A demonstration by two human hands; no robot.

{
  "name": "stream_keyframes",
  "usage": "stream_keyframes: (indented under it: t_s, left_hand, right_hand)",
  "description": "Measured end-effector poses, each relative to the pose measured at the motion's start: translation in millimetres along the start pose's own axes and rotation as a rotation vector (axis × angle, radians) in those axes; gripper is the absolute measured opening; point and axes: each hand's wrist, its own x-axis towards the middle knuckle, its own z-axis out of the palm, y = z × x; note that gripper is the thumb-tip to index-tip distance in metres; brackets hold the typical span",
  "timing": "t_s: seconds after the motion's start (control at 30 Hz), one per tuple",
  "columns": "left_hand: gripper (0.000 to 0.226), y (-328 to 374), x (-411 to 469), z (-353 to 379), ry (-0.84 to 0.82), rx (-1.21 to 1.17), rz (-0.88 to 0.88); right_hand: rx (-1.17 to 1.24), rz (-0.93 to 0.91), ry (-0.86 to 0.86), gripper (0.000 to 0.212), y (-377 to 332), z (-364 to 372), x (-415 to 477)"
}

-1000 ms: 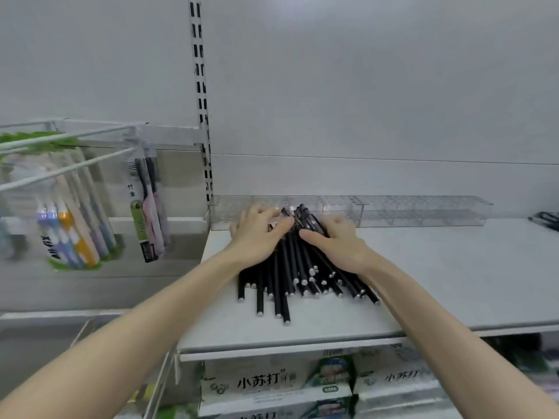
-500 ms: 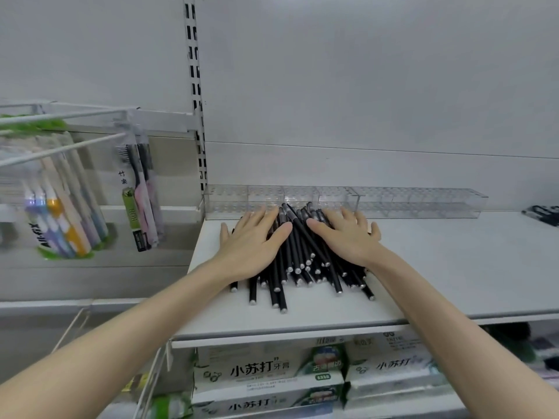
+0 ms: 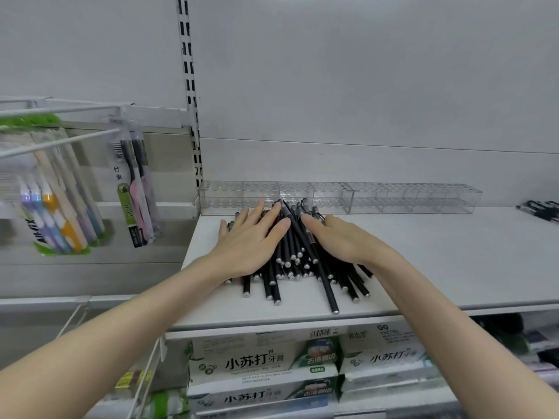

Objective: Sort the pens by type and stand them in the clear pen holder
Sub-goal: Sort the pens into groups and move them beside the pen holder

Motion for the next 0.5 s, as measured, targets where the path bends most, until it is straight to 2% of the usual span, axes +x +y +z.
stream_keyframes:
  t_s: [0.13,0.3,0.5]
  left_hand:
    - [0.058,-0.1,2.8,0.4,-0.019,0.001,0.011]
    - [0.058,-1.8,2.5,1.2,-0.003,0.003,0.026]
    - [0.058,-2.4,1.2,1.1,0.032,-0.007,0.150]
  right_hand:
    - [0.142,-0.061,-0.017,0.064,3.2,4.6,4.0]
    - [0.271,-0.080,0.082,0.049,0.3,11.3,8.0]
    - [0.282,-0.087,0.105,0.056,6.5,7.8,5.6]
